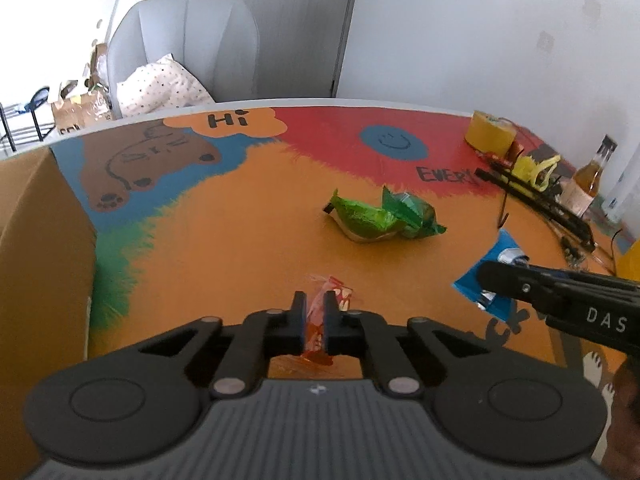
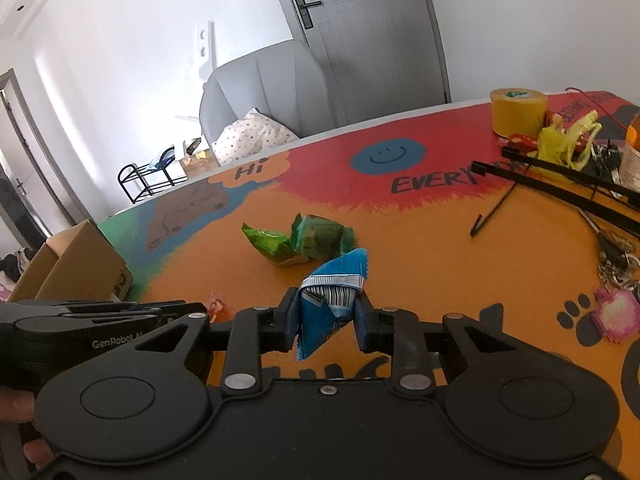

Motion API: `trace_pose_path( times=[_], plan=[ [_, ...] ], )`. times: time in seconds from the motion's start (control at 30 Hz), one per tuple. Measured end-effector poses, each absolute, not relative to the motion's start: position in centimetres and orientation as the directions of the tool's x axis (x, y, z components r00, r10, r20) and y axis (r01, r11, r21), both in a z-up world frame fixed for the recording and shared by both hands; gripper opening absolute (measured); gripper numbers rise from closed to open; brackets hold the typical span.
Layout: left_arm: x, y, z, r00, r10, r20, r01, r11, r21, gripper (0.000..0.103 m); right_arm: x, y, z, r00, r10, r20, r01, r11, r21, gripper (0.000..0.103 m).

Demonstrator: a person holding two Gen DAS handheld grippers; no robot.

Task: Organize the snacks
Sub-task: 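Grasp the red-white packet with left tool while right tool grasps the blue candy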

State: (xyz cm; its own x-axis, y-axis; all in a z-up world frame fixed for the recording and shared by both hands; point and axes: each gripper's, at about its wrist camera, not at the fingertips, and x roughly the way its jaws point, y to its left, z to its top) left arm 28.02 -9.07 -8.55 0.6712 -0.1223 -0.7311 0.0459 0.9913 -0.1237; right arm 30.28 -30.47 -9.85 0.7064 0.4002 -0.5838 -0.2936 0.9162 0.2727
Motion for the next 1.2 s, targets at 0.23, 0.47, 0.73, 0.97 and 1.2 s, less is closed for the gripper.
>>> trace_pose_path(
  times=[0.23,0.47,0.73,0.97,1.2],
  plan=[
    [28.5,-9.5,-9.7,0.659,-0.097,-0.746,0.022,0.994,-0.109,0.050,30.7,-31.2,-10.9,0.699,0.395,-0.597,-0.276,0.918,0.284,0.026],
    [28.8,-10.1,-10.4,0.653,-0.069,-0.754,0.014,0.997,-0.079,0.019,30.9,-31.5,-11.7,0.690,0.396,-0.606,-0.261,0.917,0.301,0.026],
    [28.1,-9.8,-9.3,0.670,-0.093,-0.737,0.018,0.994,-0.110,0.017,30.7,-31.1,-10.8,0.695,0.427,-0.579,-0.289,0.903,0.320,0.026],
    [26.6,-8.6,-6.7,0.713,-0.084,-0.696,0.005,0.993,-0.114,0.016,30.3,-29.6,-9.0,0.698,0.469,-0.541,-0.343,0.882,0.323,0.026],
    [25.1,-6.7,-4.5,0.751,-0.055,-0.657,-0.031,0.992,-0.119,0.016,30.1,-27.3,-7.4,0.688,0.521,-0.505,-0.411,0.853,0.320,0.026]
  ],
)
